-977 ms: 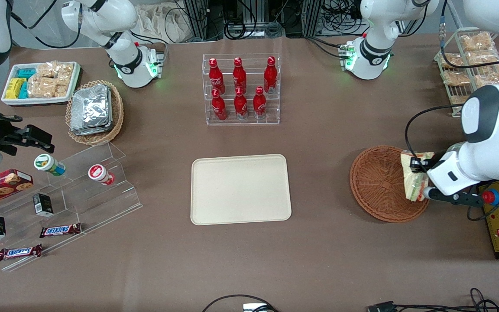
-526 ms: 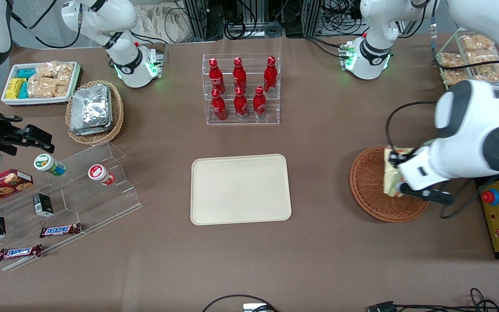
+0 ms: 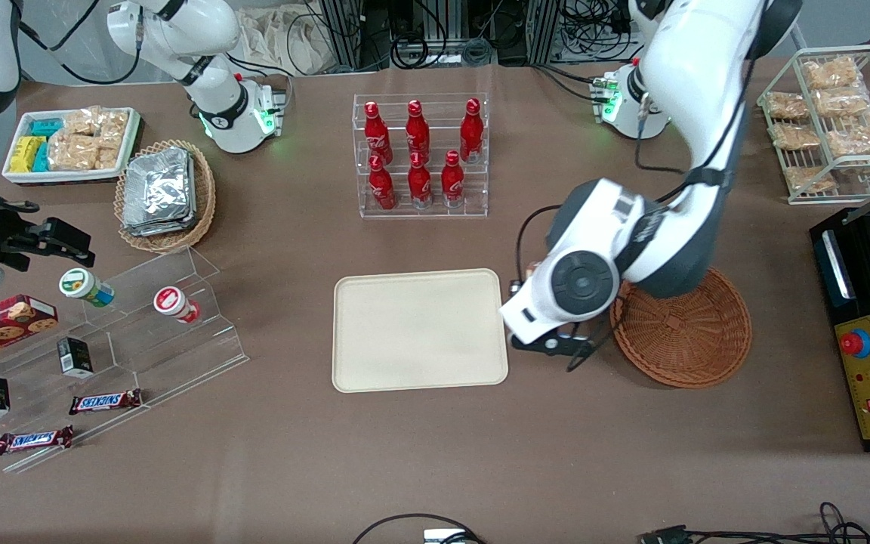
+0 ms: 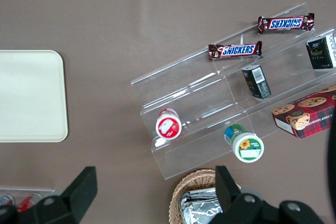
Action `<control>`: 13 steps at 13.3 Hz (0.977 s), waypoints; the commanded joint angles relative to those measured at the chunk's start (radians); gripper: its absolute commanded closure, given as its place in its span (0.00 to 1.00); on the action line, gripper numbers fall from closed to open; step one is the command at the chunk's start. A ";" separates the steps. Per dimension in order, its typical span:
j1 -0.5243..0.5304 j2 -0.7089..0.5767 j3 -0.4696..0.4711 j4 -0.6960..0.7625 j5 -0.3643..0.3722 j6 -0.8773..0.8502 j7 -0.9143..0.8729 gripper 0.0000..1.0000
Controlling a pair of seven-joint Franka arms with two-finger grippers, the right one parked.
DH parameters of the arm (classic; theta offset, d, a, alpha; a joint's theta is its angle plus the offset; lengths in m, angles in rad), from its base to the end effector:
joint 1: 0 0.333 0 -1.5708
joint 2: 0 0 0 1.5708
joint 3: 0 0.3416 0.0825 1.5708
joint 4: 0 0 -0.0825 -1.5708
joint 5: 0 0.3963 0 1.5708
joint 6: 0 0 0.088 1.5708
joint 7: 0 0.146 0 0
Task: Place sandwich from basket to tray
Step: 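Lift the sandwich and carry it toward the cream tray, then lower the sandwich onto the cream tray and open the left gripper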
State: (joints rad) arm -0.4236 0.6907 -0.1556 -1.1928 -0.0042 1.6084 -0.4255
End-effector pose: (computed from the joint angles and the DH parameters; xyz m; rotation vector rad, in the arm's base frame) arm 0.6236 -0.3770 0.3403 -3.0688 0.2015 0.4424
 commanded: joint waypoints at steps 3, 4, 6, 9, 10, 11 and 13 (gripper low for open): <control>-0.061 0.153 0.011 0.067 -0.031 0.111 -0.039 1.00; -0.069 0.170 0.011 0.067 -0.031 0.145 -0.045 1.00; -0.084 0.203 0.011 0.067 -0.031 0.201 -0.076 1.00; -0.101 0.225 0.013 0.065 -0.023 0.225 -0.091 1.00; -0.103 0.231 0.013 0.064 -0.022 0.231 -0.101 1.00; -0.104 0.233 0.013 0.064 -0.022 0.232 -0.104 1.00; -0.103 0.233 0.013 0.062 -0.022 0.232 -0.102 0.71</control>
State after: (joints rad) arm -0.5139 0.9057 -0.1544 -1.1708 -0.0238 1.8487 -0.5122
